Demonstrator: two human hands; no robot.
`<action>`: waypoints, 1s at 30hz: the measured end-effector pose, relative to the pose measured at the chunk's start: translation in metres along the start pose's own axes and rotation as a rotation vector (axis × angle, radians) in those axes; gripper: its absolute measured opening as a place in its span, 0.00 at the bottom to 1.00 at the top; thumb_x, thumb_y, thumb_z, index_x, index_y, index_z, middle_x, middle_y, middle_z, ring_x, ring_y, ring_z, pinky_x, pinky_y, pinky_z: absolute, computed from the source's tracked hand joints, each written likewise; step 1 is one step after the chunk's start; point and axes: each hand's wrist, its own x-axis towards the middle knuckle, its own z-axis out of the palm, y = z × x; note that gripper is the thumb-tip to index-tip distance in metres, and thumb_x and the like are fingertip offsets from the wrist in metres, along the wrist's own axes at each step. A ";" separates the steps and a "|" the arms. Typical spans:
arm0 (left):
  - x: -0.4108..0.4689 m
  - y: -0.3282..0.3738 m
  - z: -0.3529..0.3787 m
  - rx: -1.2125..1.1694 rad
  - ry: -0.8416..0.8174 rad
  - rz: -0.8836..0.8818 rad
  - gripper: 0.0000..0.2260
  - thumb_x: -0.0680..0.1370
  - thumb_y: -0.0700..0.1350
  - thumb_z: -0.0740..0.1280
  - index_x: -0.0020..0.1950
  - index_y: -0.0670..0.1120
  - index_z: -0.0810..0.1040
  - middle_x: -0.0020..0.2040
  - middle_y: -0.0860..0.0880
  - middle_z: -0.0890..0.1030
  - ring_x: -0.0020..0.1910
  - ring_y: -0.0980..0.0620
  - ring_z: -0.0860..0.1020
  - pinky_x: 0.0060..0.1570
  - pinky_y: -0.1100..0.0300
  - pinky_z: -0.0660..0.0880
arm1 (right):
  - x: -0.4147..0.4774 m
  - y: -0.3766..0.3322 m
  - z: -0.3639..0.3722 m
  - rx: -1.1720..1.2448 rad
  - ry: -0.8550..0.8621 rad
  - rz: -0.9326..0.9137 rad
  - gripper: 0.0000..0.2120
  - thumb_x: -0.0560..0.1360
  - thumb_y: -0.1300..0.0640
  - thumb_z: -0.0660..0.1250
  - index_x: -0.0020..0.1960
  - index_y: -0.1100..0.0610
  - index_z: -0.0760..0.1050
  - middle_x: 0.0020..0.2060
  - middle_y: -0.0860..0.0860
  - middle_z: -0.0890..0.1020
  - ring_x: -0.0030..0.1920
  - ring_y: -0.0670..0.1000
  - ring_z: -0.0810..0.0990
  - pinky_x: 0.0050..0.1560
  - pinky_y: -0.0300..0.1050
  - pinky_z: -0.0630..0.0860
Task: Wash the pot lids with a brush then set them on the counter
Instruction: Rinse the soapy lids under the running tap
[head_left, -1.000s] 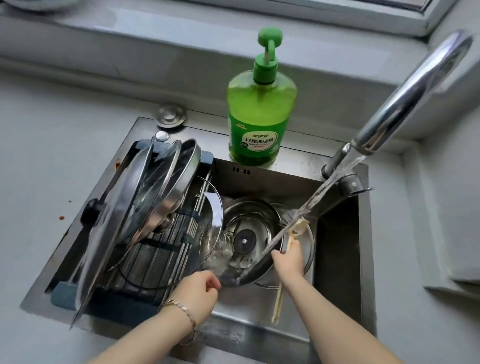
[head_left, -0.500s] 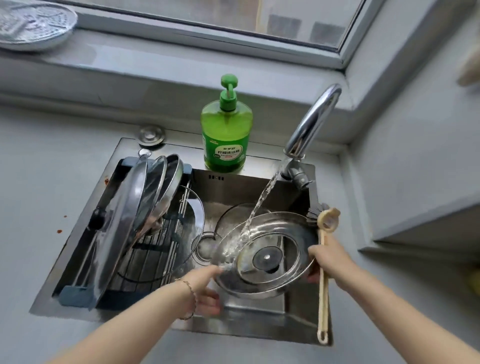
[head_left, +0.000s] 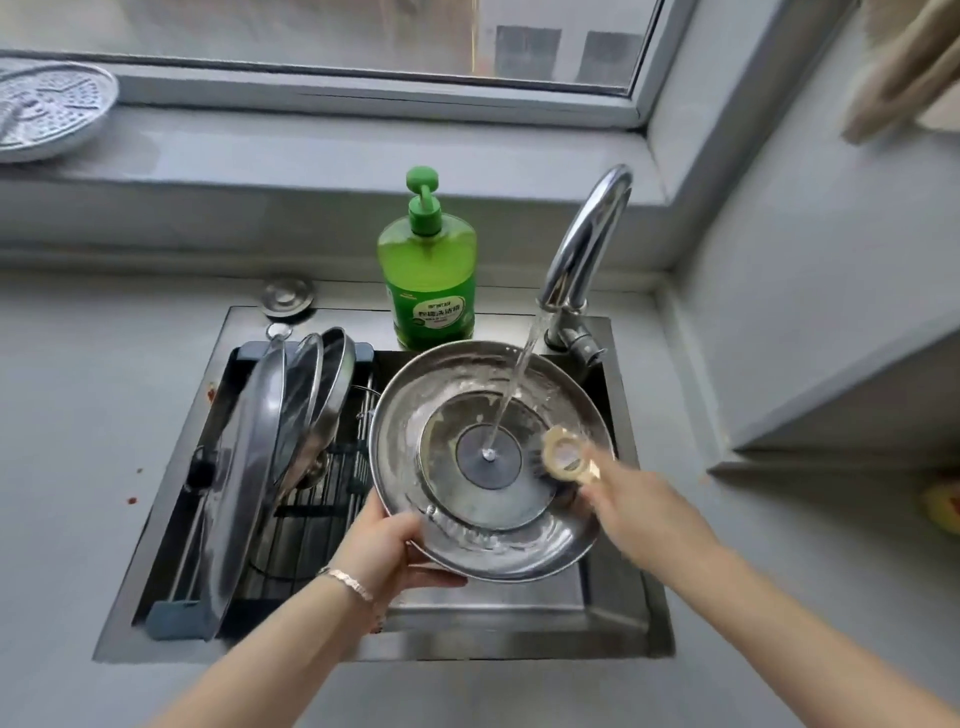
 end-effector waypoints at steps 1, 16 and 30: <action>-0.002 0.001 0.001 0.014 0.007 0.029 0.22 0.72 0.25 0.54 0.57 0.47 0.69 0.49 0.37 0.79 0.34 0.37 0.82 0.32 0.38 0.78 | 0.001 -0.010 0.007 -0.004 -0.049 -0.044 0.24 0.80 0.51 0.55 0.75 0.45 0.55 0.51 0.57 0.80 0.48 0.57 0.78 0.46 0.49 0.72; -0.017 0.007 0.000 0.031 0.024 0.111 0.24 0.72 0.24 0.55 0.55 0.50 0.71 0.50 0.39 0.80 0.40 0.37 0.82 0.35 0.35 0.77 | 0.027 -0.019 0.013 0.300 -0.015 0.019 0.20 0.77 0.49 0.60 0.68 0.38 0.68 0.30 0.43 0.73 0.28 0.44 0.68 0.31 0.41 0.65; -0.029 0.007 0.012 0.234 0.019 0.060 0.19 0.72 0.27 0.55 0.53 0.48 0.69 0.48 0.36 0.78 0.32 0.41 0.81 0.28 0.45 0.79 | 0.070 -0.047 0.009 0.363 0.122 0.049 0.21 0.76 0.48 0.59 0.68 0.44 0.69 0.60 0.50 0.79 0.58 0.55 0.76 0.53 0.47 0.74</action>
